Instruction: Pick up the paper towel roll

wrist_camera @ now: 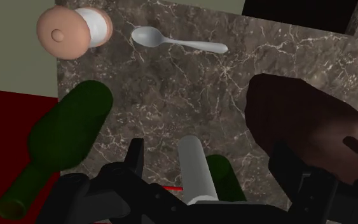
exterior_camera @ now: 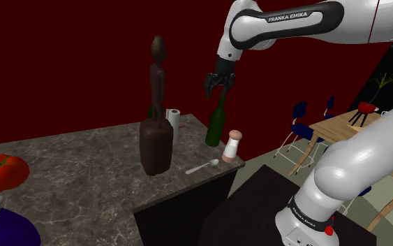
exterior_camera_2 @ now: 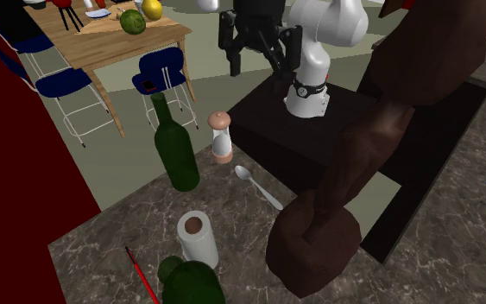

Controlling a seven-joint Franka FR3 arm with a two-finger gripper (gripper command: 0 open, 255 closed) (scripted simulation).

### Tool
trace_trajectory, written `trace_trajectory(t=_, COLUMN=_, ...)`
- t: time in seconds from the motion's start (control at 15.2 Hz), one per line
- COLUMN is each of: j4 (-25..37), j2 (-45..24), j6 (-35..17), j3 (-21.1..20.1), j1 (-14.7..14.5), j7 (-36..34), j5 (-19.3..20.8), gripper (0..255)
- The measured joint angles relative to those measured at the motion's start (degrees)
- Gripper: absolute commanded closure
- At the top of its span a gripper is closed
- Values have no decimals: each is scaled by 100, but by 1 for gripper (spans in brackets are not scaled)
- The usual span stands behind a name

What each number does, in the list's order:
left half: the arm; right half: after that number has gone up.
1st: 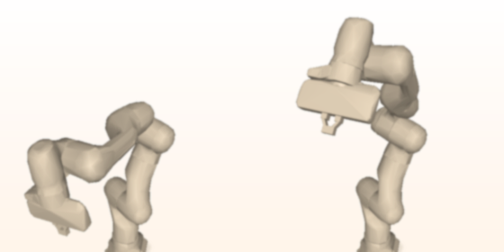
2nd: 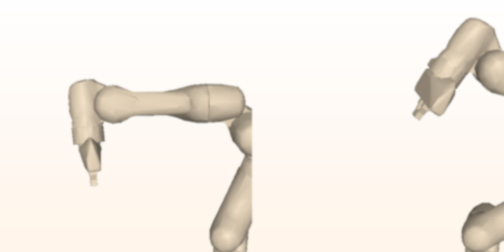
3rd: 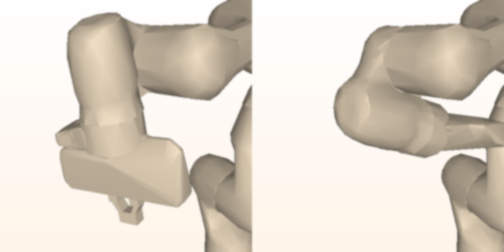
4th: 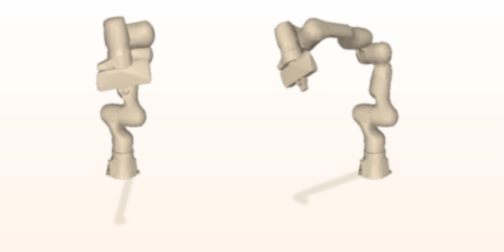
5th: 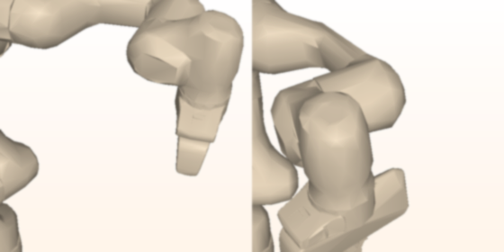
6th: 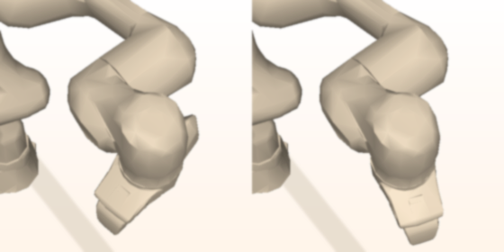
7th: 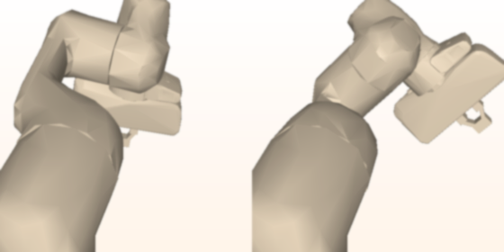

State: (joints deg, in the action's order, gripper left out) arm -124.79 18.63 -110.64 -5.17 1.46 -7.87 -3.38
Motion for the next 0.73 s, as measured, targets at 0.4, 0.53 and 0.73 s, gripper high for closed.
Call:
trace_trajectory(t=0.4, j4=703, j2=-1291, j6=-491, j3=-126, j1=-4, j7=-256, j5=142, gripper=0)
trace_trajectory(t=0.53, j4=980, j2=-1745, j6=-636, j3=-149, j1=-12, j7=-341, j5=208, gripper=0)
trace_trajectory(t=0.73, j4=1462, j2=-2425, j6=-777, j3=-150, j1=-17, j7=-425, j5=312, gripper=0)
